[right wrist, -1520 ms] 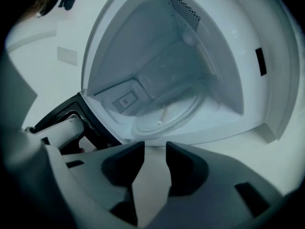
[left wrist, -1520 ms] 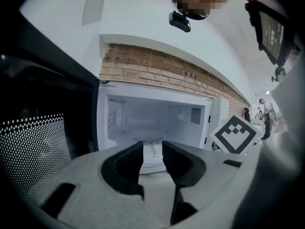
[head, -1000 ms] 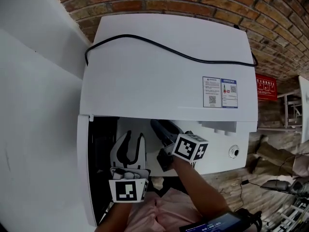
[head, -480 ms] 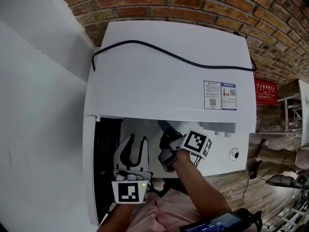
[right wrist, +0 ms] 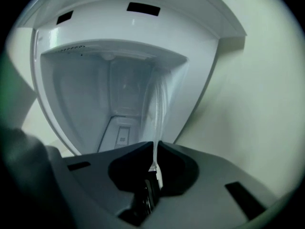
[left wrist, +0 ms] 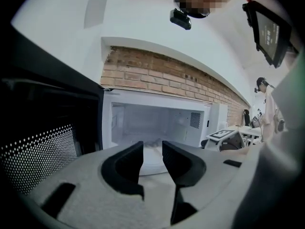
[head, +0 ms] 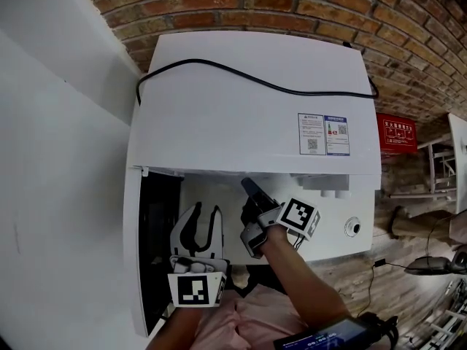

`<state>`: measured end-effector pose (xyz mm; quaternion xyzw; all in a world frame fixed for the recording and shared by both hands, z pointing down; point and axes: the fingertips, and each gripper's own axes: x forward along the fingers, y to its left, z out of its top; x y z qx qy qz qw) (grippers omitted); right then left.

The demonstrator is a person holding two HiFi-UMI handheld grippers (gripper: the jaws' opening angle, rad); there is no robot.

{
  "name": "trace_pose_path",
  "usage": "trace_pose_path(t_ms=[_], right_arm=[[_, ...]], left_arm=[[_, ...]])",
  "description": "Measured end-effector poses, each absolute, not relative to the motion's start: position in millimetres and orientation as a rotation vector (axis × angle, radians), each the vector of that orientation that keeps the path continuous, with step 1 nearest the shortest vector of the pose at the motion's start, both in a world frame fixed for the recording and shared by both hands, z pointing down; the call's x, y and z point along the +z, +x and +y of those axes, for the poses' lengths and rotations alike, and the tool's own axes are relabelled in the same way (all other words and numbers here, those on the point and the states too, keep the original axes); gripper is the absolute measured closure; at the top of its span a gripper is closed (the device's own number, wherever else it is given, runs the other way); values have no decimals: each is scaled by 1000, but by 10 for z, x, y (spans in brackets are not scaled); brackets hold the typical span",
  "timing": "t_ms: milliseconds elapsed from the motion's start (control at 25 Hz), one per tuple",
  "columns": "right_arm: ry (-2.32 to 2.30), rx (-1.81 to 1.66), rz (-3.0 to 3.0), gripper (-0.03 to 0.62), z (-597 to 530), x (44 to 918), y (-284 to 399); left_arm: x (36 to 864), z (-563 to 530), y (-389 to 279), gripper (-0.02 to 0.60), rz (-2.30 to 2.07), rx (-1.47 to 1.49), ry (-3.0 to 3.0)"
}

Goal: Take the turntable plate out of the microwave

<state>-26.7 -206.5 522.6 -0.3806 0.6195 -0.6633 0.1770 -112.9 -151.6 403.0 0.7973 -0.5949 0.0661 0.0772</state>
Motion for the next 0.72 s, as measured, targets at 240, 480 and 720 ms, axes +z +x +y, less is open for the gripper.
trace_pose_path(t_ms=[240,480,720], right_arm=[[-1062,-1895,1735,567,-1854,5242,-289],[-1051,-1890,1753,563,-1647,5221,-287],[-1066,-1898,1756,555,-1499,5234,-252]], left_arm=[[4013,-1469,-1122,454,-1787,196,2391],[4001,-1411,-1075,456,-1779,192,2396],[3991,-1377,-992,456,-1760,189,2413]])
